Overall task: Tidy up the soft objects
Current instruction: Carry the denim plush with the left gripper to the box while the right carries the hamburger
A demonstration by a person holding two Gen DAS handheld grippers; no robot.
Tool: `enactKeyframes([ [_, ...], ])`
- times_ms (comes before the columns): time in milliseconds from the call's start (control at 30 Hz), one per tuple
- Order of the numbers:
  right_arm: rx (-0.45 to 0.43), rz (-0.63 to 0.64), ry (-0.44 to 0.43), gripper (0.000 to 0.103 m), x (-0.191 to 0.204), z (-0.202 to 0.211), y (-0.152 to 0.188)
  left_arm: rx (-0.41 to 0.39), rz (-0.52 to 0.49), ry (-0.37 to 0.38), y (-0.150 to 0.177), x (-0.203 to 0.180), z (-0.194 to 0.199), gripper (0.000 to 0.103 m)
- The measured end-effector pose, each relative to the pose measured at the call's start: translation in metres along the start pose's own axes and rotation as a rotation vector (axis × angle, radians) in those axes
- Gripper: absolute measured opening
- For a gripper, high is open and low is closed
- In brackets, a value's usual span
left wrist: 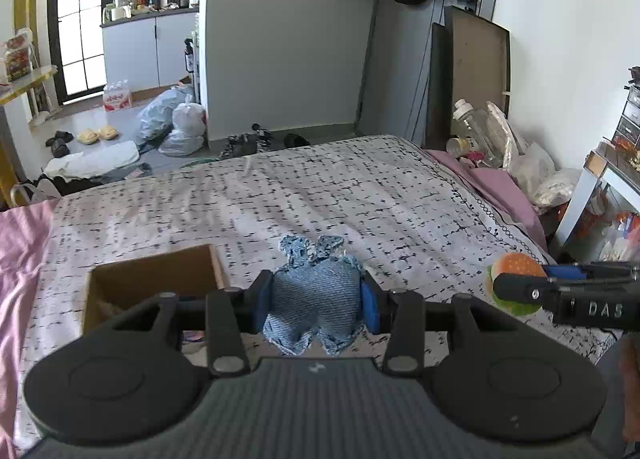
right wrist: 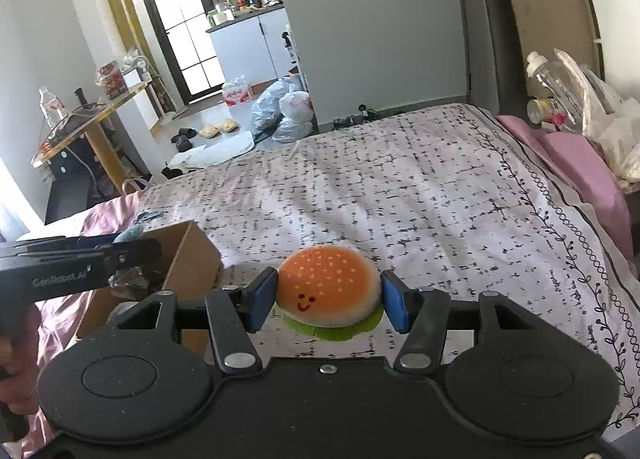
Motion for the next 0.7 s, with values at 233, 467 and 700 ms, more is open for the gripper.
enactKeyframes([
  [233, -0.011, 0.030, -0.031, 0.055, 0.029, 0.004, -0.001, -0.011, 0.008, -0.039, 0.008, 0.034, 0.029, 0.044],
  [467, -0.037, 0.078, -0.082, 0.055, 0.066, 0.004, -0.007, -0.019, 0.066, -0.098, 0.013, 0.081, 0.049, 0.044],
  [700, -0.021, 0.119, -0.104, 0.055, 0.098, -0.012, -0.009, -0.025, 0.111, -0.141, 0.019, 0.125, 0.056, 0.044],
])
Point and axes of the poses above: each gripper's, at about its wrist camera, not at the fingertips, and z roughly against the way its jaws point, x to its left, y to its underside, the point moved 7 cm from there along -z, roughly the way its jaws point, and after that the axes turned 3 degrees about z, right-handed, at the moved point
